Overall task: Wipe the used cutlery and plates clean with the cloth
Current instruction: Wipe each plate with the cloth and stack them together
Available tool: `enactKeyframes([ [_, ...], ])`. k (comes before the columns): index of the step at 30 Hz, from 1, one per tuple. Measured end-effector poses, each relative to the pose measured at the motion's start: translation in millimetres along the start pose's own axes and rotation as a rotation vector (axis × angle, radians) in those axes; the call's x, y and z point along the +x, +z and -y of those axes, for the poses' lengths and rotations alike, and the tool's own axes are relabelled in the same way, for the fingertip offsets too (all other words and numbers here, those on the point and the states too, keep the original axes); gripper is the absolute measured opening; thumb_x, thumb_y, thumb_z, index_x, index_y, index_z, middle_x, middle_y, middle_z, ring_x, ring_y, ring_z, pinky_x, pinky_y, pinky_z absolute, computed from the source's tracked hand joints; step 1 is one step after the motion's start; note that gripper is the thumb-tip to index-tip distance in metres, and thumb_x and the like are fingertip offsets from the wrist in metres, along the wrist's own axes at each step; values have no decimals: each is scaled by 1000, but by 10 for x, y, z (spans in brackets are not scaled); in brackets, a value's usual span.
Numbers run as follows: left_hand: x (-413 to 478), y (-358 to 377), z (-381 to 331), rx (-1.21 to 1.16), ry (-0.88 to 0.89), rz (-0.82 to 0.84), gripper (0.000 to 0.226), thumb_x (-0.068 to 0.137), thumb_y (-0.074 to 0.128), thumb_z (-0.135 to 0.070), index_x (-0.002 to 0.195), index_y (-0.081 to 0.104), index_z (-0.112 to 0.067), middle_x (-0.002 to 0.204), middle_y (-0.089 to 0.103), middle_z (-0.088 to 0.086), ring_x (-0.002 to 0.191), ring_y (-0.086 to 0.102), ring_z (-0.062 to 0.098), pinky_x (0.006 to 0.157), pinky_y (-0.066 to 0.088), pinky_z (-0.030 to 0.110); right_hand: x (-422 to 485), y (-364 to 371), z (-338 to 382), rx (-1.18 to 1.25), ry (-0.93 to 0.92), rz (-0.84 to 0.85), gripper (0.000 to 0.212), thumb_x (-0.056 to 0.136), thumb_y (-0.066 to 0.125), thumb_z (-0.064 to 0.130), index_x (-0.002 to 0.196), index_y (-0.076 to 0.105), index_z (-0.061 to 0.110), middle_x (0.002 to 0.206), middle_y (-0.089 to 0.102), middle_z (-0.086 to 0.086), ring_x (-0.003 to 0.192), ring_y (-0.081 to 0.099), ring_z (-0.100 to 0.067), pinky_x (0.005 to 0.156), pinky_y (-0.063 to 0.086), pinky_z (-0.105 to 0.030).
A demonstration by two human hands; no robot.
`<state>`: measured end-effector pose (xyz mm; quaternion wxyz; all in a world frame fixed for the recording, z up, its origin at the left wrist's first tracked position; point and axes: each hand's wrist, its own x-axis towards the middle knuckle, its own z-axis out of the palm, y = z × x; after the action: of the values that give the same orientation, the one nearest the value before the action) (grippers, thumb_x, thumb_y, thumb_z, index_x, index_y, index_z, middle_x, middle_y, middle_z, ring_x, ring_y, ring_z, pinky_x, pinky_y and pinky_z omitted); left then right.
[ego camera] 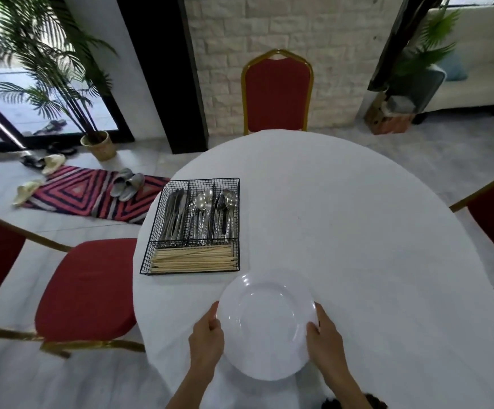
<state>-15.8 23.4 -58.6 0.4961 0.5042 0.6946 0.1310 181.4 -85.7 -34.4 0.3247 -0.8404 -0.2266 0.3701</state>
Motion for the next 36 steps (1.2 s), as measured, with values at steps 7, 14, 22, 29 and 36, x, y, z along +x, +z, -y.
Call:
enactKeyframes([
  [7,149,-850,485,-70,-91,-156,54,97,41,-2,142,57,-27,121,70,5,101,65,32,92,57,49,-253,797,274,-22,-53,142,51,97,42,5,141,54,30,119,65,7,107,60,-15,94,45,-26],
  [14,343,-1349,547,-75,-21,-171,52,97,42,0,140,58,-24,125,61,4,98,60,25,91,54,45,-339,1268,564,-39,-47,167,49,98,41,7,139,55,30,118,65,6,105,60,-16,93,45,-26],
  [22,558,-1500,709,-72,71,-67,51,96,47,1,139,60,-23,124,67,12,107,62,28,96,48,39,-417,1465,539,-100,0,90,49,102,40,16,148,45,31,134,62,3,117,59,-20,105,46,-33],
  [29,650,-1580,844,8,194,163,49,105,39,-10,153,39,-19,153,46,5,140,41,25,117,33,41,-553,1618,505,-18,64,38,48,108,32,25,155,28,34,144,55,-1,121,56,-24,107,43,-37],
  [36,770,-1602,903,-9,194,218,47,106,40,-10,152,37,-14,154,44,11,142,40,29,120,30,47,-578,1669,540,31,78,40,48,108,32,25,155,26,33,138,56,-3,105,52,-20,96,43,-32],
])
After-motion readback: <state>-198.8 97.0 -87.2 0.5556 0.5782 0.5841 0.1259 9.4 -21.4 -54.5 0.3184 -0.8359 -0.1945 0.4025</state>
